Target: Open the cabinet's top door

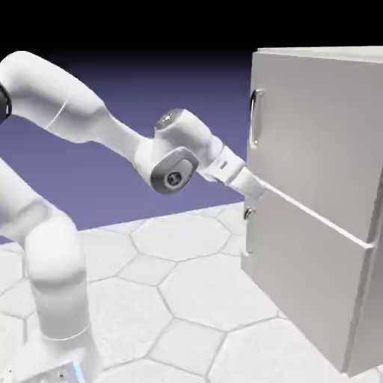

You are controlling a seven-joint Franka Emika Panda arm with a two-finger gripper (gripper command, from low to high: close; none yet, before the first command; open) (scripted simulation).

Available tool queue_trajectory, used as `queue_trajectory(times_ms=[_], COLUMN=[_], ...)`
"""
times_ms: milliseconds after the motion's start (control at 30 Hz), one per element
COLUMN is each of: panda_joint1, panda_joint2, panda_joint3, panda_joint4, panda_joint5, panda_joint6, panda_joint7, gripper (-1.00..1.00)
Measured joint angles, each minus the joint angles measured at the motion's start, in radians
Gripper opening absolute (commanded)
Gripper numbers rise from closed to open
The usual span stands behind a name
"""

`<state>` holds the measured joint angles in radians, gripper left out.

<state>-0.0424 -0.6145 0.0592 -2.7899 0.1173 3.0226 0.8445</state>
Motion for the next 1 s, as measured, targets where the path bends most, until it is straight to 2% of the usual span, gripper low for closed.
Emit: queue_trajectory(times_ms=[1000], panda_joint1=[-0.605], panda_joint2=[-0.495], panda_joint3=[0.658], panda_joint4=[0.223], panda_joint5=[1.305], panda_joint6=[-0.160], panda_joint7=[1.151], gripper=[0.00])
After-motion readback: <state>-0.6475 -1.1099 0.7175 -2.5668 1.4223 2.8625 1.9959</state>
